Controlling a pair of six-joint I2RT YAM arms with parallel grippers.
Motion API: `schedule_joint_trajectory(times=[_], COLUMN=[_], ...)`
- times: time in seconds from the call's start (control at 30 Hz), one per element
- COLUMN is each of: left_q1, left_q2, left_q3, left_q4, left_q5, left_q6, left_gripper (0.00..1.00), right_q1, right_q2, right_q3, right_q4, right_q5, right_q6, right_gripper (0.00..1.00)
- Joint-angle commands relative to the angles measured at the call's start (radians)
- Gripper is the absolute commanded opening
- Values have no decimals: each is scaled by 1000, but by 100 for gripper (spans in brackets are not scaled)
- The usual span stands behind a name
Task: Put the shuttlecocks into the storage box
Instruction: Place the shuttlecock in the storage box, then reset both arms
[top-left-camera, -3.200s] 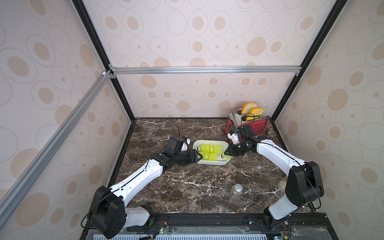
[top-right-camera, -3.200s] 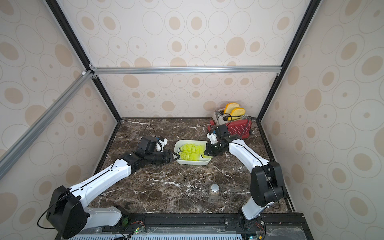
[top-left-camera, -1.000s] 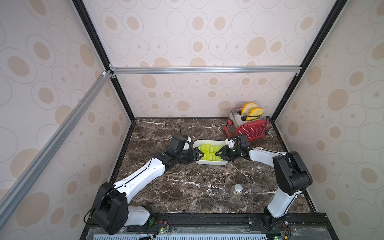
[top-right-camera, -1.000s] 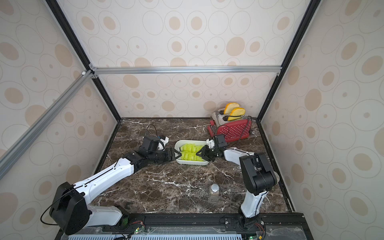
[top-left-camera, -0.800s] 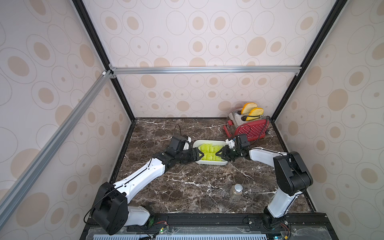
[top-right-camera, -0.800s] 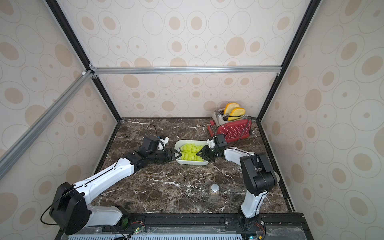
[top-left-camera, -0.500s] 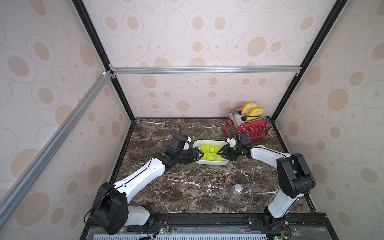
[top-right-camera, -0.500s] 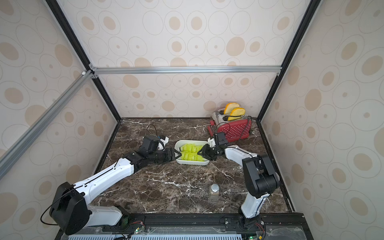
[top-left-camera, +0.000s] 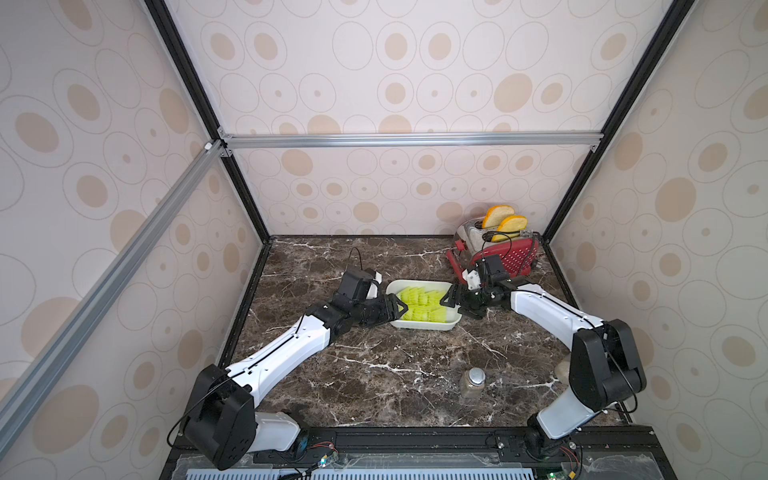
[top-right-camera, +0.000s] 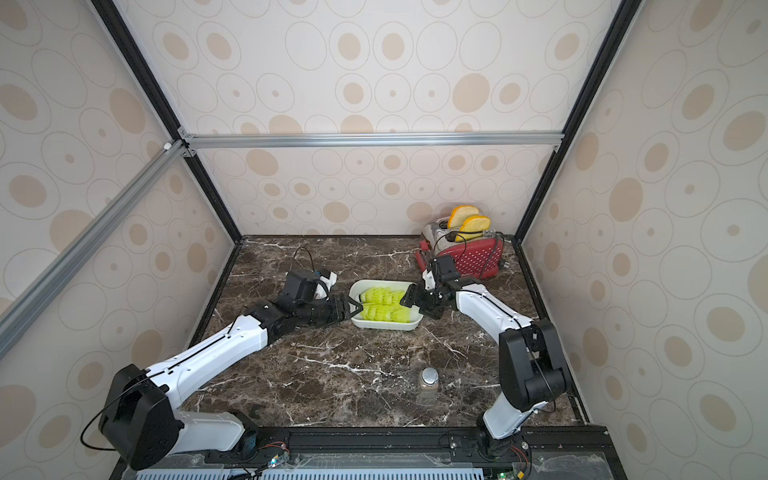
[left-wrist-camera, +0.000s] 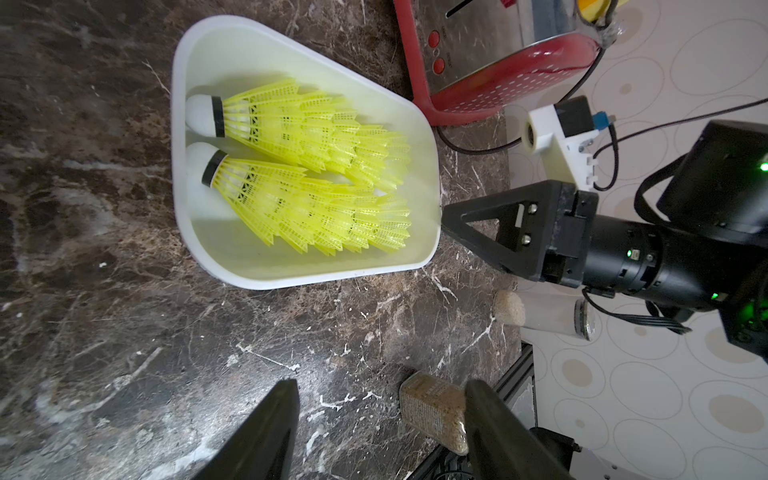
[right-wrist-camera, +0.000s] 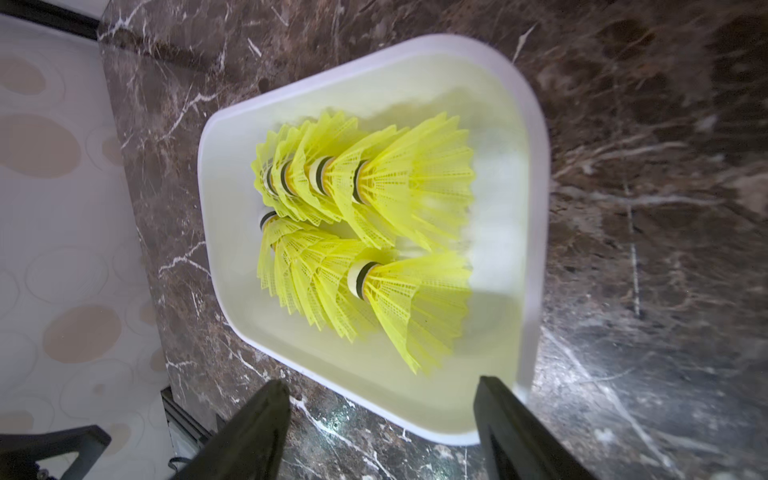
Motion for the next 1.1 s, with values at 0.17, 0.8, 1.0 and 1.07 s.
schedule_joint_trajectory(times=[0.17, 0.8, 1.0, 1.07], left_q1=[-7, 3, 65, 134], left_q2=[-59, -59, -161, -236], left_q3=[123, 393, 174, 53], left_q4=[-112, -609, -336, -178], left_q5=[-92, -923, -1107, -1088], left_q6=[77, 182, 418, 439], left_gripper=[70, 99, 99, 99], right_q1=[-5, -8, -65, -91], right_q2=[-99, -313, -451, -505], right_q3=[148, 174, -116, -222], right_q4=[-191, -305, 33, 167], right_q5=[167, 775, 805, 807], right_q6=[-133, -314, -482, -528], right_gripper=[100, 100, 100, 100])
